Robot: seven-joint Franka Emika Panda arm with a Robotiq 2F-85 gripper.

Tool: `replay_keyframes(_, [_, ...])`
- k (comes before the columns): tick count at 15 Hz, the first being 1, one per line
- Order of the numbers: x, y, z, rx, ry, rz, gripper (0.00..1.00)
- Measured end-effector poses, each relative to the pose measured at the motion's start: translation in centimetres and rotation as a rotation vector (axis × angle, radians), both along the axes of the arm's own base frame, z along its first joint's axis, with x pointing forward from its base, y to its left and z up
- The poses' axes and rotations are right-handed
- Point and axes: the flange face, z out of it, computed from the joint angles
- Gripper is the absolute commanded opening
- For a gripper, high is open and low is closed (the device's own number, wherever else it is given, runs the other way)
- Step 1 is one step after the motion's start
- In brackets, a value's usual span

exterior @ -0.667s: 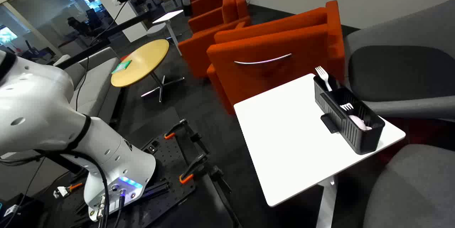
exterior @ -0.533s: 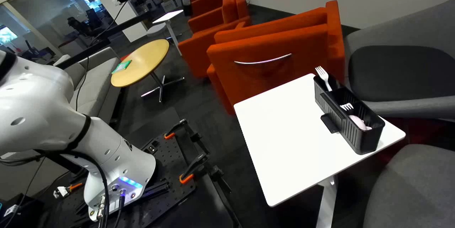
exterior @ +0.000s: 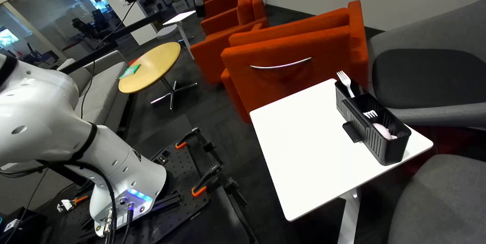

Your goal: Move the cutlery holder forwards

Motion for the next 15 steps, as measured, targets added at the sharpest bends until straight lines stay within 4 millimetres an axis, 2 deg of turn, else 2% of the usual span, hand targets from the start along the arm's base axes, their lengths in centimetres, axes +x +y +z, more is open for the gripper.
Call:
replay_keyframes(4, [0.2, -0.7, -0.2, -0.009, 0.001, 0.018, 1.00])
replay_keyframes(6, [0.7, -2.3, -0.8, -0.022, 0.008, 0.029, 1.00])
replay_keyframes(8, [1.6, -4.8, -2.0, -0.049, 0.013, 0.028, 1.00])
replay_keyframes(12, [4.1, -10.4, -5.9, -0.076, -0.035, 0.025, 1.00])
replay_keyframes(15, [5.8, -13.6, -9.7, -0.081, -0.069, 0.023, 1.00])
